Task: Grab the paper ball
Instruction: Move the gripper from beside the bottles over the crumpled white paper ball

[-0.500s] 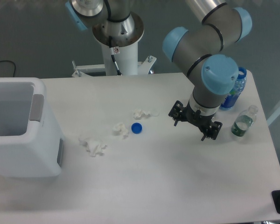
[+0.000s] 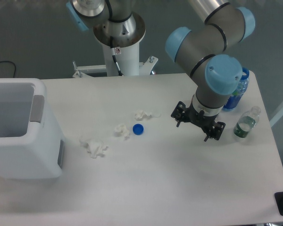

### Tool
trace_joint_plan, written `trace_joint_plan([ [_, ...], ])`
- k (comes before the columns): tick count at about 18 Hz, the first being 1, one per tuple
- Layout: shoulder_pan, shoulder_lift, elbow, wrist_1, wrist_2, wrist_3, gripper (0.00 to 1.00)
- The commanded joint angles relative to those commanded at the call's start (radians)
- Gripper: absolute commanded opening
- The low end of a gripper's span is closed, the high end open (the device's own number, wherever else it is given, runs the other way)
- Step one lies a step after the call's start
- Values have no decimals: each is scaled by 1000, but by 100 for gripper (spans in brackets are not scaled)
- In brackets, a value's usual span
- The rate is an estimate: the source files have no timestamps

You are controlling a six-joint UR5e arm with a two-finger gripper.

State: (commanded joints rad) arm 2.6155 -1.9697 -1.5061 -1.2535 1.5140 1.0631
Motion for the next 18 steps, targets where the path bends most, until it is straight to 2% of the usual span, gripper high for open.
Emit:
trace_joint_plan([
  [2,-2,20,-61,72,0,-6,100],
  [3,-5,31,-84,78,2,-8,100],
  [5,-14,48,-104,77,2,-37,100],
  [7,-52,67,-123,77,5,-127,100],
  [10,-119,68,-135,78,6,-231,100],
  [18,-271,32,-137,82,-2,-290,100],
])
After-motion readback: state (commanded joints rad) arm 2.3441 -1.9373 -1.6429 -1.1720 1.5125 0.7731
